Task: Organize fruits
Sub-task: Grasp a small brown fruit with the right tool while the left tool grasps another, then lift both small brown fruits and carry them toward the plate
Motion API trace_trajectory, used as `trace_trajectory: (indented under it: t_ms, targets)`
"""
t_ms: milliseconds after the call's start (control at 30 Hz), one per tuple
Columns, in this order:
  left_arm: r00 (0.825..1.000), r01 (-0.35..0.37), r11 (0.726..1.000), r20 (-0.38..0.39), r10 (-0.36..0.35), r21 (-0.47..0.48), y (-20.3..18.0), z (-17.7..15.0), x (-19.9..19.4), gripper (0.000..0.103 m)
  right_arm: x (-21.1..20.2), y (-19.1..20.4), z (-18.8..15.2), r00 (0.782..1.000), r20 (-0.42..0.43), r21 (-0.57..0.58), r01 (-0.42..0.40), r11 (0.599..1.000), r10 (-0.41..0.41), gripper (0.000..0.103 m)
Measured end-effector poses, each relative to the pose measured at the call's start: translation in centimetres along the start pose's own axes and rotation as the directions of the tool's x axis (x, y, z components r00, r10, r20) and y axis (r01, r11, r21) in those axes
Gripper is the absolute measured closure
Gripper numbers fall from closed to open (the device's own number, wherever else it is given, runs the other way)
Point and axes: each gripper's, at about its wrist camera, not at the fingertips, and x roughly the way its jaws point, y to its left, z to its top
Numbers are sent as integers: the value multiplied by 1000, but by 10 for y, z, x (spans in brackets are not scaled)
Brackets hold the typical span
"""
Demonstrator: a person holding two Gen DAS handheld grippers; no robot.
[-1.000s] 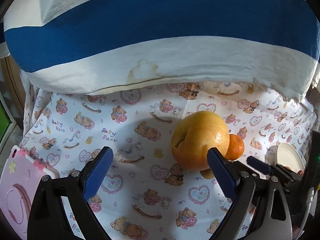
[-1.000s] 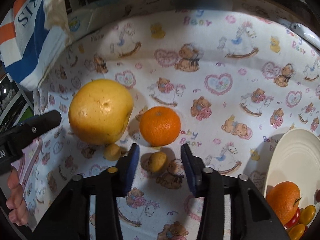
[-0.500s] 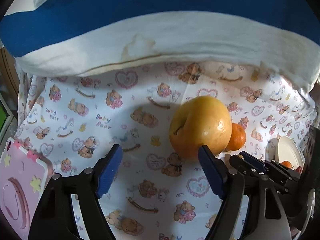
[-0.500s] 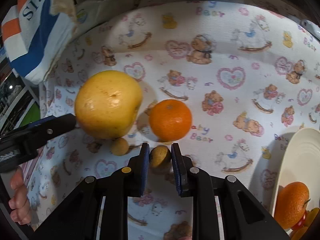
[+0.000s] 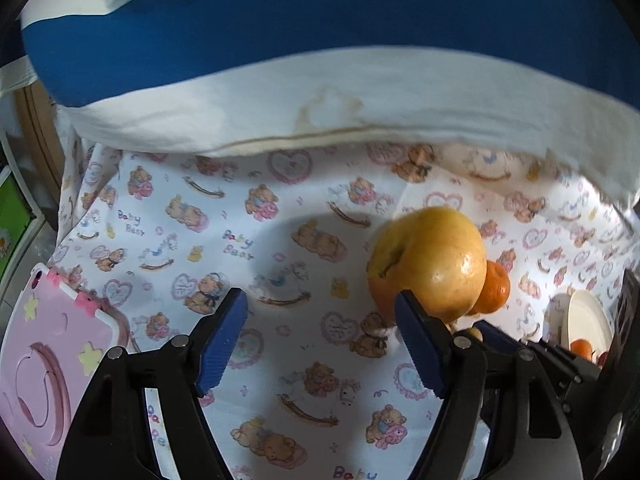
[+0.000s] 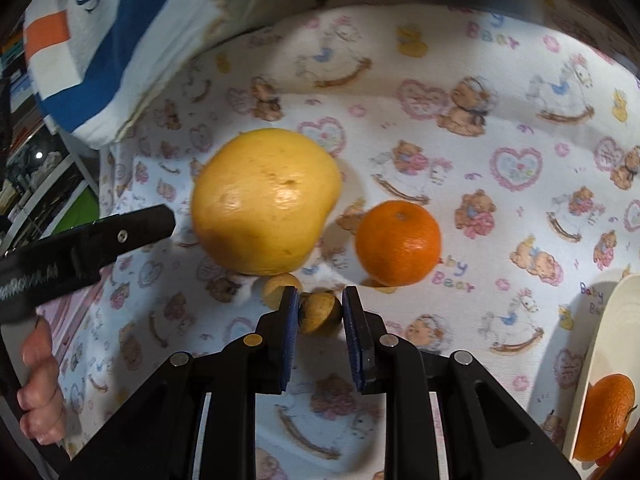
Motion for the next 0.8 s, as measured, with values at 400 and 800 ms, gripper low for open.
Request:
trace_trajectory:
  t_ms: [400,800]
  targets:
    - [991,133,989,-26,-131,70,-20,-5,4,46,-28,-2,-7,997,-41,-3,66,998,-66,80]
    - [957,263,959,-158,-244,109,-61,-20,26,74,-76,-64,-24,968,140,174,185,967,-210,80]
